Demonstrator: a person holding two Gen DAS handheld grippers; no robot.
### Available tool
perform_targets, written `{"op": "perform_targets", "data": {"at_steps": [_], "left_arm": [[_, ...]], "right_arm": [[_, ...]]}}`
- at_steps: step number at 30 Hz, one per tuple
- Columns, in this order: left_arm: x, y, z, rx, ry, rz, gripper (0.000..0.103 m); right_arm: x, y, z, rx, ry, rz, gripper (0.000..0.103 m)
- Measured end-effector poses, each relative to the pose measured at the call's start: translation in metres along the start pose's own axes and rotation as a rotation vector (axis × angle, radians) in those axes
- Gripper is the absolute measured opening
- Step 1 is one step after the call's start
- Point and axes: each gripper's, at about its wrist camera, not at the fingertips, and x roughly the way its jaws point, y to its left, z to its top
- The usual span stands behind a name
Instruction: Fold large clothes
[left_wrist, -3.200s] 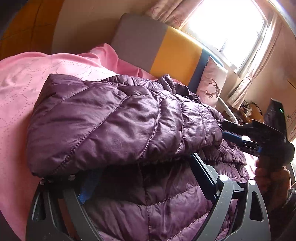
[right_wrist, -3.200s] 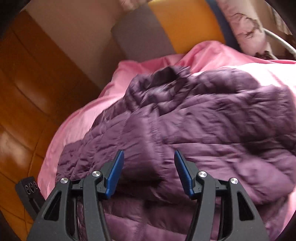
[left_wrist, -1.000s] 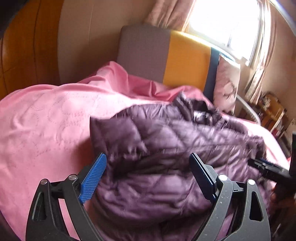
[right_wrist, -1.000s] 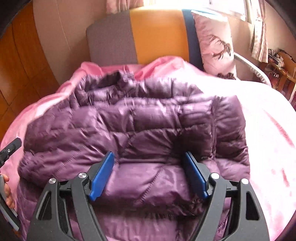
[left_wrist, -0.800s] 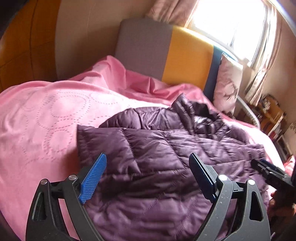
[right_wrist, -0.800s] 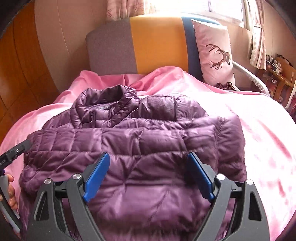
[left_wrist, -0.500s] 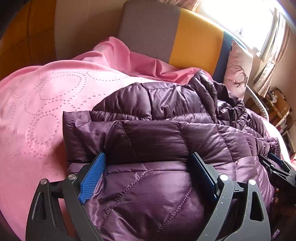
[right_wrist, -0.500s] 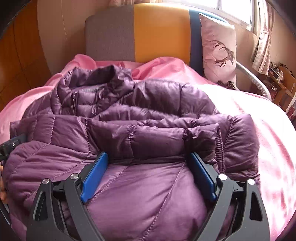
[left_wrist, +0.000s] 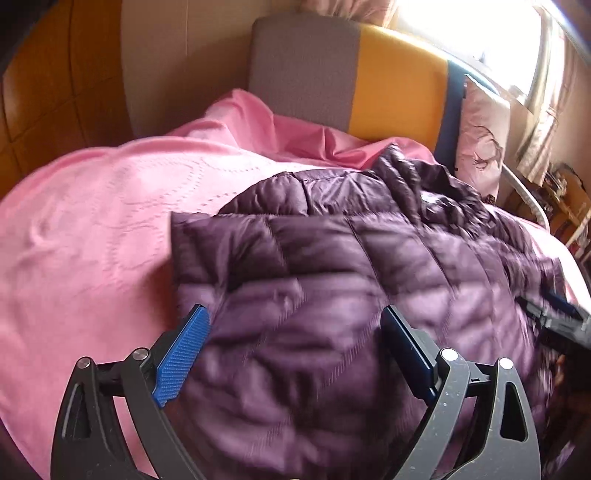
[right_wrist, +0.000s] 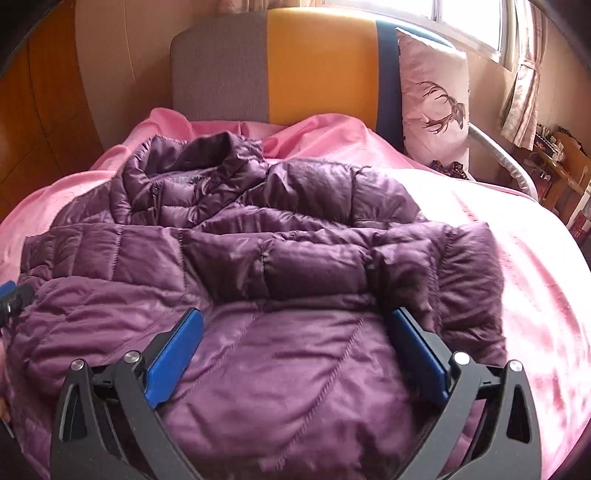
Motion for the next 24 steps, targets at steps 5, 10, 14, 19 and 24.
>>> {"op": "perform_targets", "data": {"at_steps": [5,10,14,19,24], "left_arm": [[-0.036,-0.005,-0.035,0.049,-0.028,-0.007,0.093],[-0.067,-0.006,-0.065,0.048,-0.048,-0.035,0.098],[-0.087,-0.013,-0.091,0.075,-0.053,-0.05,0.099],[-0.107,-0.021,-0.124,0.125,-0.061,-0.052,0.099],[-0.111,-0.021,-0.145,0.13,-0.033,-0.066,0.099]], "right_arm": [[-0.038,-0.007,-0.025,0.002,-0.009,0.012,0.101],[-0.06,-0.022,-0.056,0.046,0.072,0.005,0.101],[-0.073,-0.026,-0.087,0.015,0.132,-0.01,0.101],[-0.094,-0.038,-0.118,0.012,0.147,-0.017,0.101],[-0.109,-0.057,-0.144,0.072,0.146,-0.004,0.101]]}}
